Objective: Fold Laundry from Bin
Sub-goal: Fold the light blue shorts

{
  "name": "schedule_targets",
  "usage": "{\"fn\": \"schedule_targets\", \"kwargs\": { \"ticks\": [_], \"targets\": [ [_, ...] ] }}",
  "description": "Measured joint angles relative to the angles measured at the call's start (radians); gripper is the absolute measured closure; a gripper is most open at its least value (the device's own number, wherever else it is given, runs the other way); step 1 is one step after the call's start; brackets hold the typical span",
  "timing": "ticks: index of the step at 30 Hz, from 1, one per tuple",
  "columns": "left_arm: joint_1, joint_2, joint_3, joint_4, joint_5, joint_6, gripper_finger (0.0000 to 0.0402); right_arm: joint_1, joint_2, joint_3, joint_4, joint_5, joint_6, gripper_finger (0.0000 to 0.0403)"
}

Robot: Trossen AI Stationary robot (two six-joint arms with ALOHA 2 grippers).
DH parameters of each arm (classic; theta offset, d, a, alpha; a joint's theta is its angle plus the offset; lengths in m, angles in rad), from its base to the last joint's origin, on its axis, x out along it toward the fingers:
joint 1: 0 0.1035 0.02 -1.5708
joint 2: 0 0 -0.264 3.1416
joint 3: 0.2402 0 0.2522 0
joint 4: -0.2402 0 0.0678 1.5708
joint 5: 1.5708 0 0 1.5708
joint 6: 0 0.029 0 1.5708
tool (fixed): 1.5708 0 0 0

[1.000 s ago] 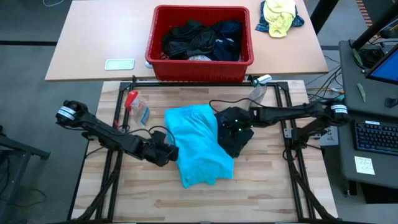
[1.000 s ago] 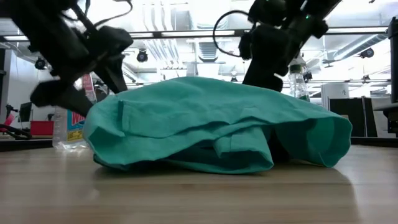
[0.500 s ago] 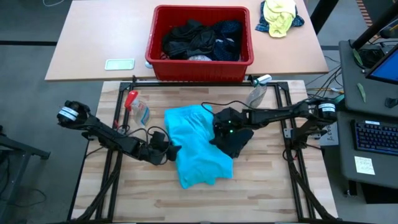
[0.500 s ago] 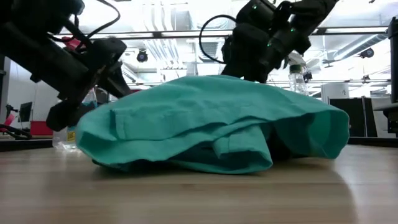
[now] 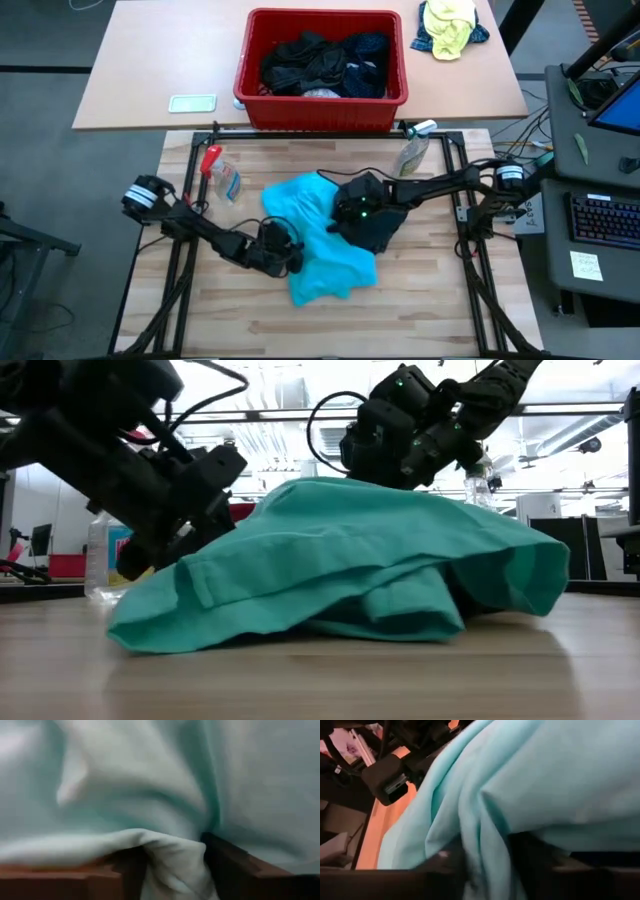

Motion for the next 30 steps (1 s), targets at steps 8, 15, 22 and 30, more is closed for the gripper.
{"fn": "schedule_targets", "kwargs": {
  "ticks": [8,15,22,30],
  "targets": [
    [-0.066,-0.054,-0.017,0.004,-0.135,0.020,0.0389,0.023,-0.072,0.000,-0.010,-0.061,-0.023,0.0391],
    [-0.198,-0.219,-0.018,-0.006,-0.230,0.133,0.0390,0.047,-0.224,-0.001,-0.087,-0.063,-0.056,0.0392],
    [-0.261,-0.332,0.070,-0.055,-0.303,0.382,0.0395,0.066,-0.341,-0.001,-0.058,-0.061,-0.059,0.0393],
    [-0.271,-0.364,0.264,-0.384,-0.300,0.415,0.0394,0.066,-0.415,-0.001,-0.185,0.044,-0.078,0.0393]
  ]
}}
